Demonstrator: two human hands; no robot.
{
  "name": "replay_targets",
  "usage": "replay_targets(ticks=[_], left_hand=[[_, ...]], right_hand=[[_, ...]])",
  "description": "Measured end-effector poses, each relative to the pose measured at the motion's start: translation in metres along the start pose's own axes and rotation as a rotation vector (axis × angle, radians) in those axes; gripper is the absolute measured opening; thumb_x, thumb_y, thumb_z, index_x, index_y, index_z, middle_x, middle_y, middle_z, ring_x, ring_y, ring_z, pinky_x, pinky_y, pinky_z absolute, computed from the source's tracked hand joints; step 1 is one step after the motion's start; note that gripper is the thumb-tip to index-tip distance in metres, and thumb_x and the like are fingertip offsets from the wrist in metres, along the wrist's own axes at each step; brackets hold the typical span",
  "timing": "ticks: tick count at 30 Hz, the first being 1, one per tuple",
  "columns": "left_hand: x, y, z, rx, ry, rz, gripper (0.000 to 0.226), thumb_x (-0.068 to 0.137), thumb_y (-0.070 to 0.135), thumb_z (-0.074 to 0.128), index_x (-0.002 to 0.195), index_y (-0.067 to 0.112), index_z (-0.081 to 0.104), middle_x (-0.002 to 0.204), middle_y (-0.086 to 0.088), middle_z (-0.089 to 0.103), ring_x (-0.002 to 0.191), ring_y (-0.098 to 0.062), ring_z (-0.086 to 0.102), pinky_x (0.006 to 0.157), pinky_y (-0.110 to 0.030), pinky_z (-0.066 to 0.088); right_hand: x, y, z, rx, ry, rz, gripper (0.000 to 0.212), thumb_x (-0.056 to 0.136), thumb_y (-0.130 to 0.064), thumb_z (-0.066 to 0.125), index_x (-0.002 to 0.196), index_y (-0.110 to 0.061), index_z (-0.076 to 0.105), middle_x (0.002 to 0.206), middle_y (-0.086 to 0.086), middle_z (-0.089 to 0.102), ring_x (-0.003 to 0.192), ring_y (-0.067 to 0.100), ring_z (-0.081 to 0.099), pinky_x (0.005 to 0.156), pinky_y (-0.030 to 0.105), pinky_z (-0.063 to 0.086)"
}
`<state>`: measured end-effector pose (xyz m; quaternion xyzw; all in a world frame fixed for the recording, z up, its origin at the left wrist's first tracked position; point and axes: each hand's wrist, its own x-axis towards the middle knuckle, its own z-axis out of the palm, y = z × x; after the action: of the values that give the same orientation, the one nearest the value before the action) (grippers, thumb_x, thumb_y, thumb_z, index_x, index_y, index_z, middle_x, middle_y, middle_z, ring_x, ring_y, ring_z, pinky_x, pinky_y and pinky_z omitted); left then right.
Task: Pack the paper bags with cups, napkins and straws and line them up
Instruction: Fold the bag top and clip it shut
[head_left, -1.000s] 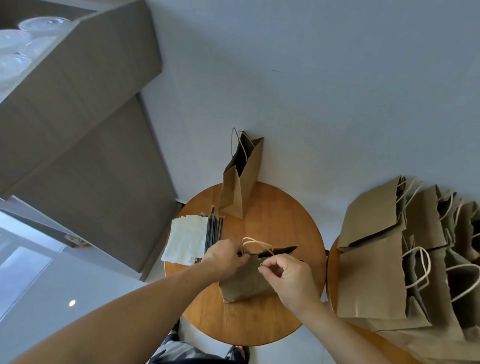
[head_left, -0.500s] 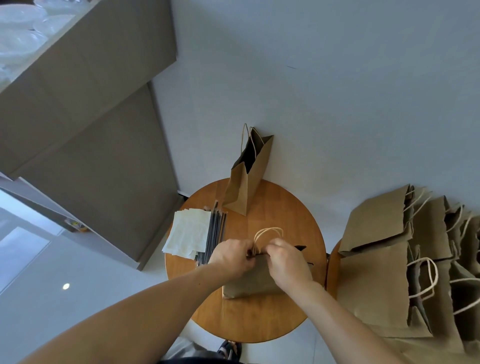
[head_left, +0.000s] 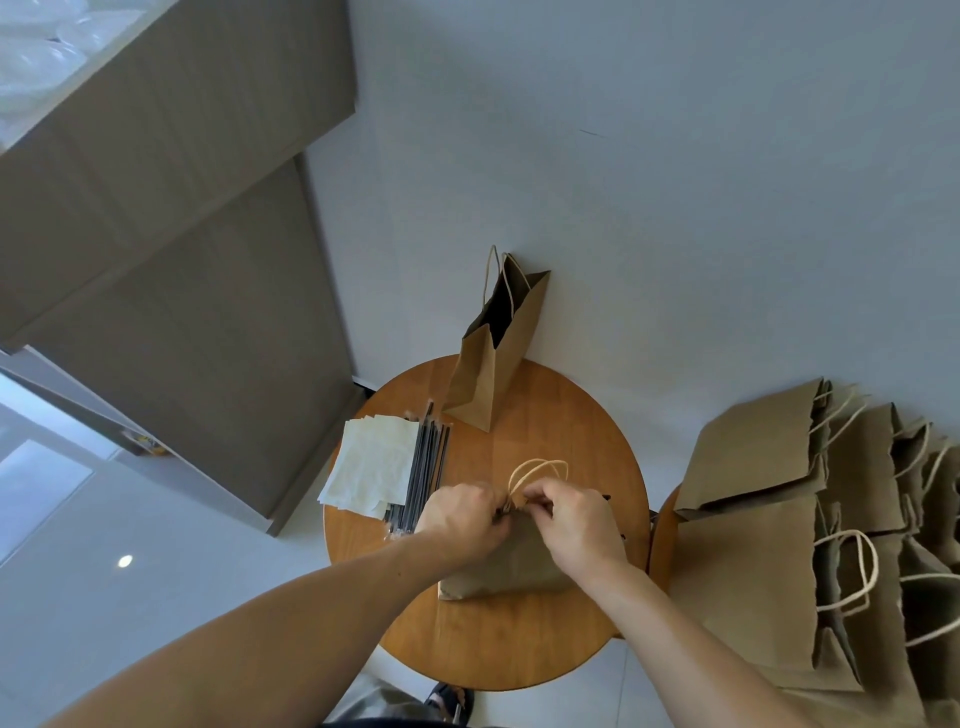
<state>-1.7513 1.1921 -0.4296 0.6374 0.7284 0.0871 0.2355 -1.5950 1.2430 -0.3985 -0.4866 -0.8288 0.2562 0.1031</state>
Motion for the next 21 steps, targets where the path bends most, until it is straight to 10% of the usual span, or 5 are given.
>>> replay_targets(ticks=[21], left_hand=[[0.0032,-0.0049,-0.0068,0.017,0.016,0.054,0.029,0.099,0.037,0.045,0.095,0.021,0.068,0.086,0.001,0.068,0.081,-0.023,0.064,0.069,-0.03,0.042]], right_hand=[[0.0089,-0.0049,-0.0054,-0.075,-0.005,-0.077,0.017,0.095,-0.022,0.063,0.109,-0.023,0.074,0.102,-0.006,0.073,0.093,0.012,0.067,0.083,0.028,0.055]])
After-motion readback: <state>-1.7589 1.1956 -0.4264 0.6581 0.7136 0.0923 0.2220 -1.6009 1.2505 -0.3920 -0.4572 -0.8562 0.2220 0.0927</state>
